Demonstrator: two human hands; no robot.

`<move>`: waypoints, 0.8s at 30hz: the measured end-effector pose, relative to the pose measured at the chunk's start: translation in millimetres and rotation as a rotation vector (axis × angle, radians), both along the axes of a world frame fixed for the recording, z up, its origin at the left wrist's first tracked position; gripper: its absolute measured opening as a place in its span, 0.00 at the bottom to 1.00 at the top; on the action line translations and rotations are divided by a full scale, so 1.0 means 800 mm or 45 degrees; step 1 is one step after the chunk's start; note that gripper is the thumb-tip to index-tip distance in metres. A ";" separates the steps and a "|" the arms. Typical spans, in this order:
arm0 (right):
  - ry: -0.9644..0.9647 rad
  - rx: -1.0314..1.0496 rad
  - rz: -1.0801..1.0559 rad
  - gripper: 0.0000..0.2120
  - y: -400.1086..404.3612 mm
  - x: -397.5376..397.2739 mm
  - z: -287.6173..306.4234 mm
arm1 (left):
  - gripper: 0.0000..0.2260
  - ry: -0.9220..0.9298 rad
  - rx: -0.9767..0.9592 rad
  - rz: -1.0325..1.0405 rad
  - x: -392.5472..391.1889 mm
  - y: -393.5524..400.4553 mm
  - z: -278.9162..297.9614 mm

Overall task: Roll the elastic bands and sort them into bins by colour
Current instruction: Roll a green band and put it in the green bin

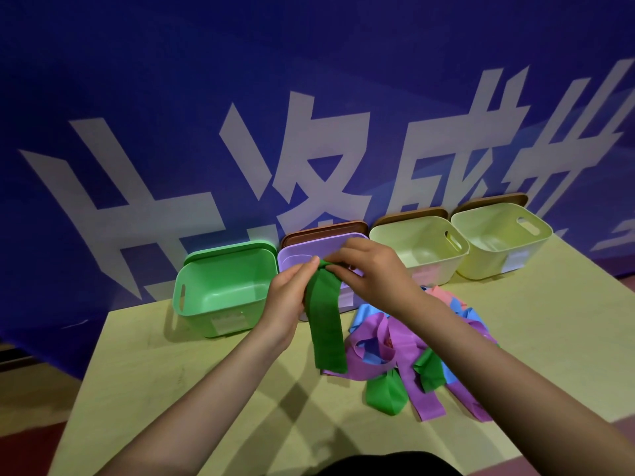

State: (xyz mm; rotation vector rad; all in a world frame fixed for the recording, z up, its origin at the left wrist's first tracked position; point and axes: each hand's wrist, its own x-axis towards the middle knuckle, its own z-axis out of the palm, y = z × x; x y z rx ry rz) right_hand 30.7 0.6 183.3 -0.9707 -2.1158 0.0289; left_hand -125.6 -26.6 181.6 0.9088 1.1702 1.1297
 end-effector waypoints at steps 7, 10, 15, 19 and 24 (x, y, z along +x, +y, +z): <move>0.046 -0.285 0.075 0.17 -0.003 0.008 0.012 | 0.09 -0.031 -0.003 -0.011 -0.002 0.004 -0.003; 0.297 -0.486 -0.024 0.14 -0.008 0.003 0.008 | 0.09 -0.028 0.065 -0.021 0.000 0.004 -0.002; 0.503 -0.723 -0.083 0.06 -0.009 -0.003 -0.002 | 0.09 0.070 0.160 -0.039 0.003 0.003 -0.007; 0.522 -0.659 -0.125 0.02 -0.010 -0.006 -0.004 | 0.08 0.054 0.170 -0.028 0.004 0.000 -0.009; 0.504 -0.638 -0.125 0.02 -0.010 -0.007 -0.009 | 0.07 0.065 0.206 -0.012 0.003 0.000 -0.011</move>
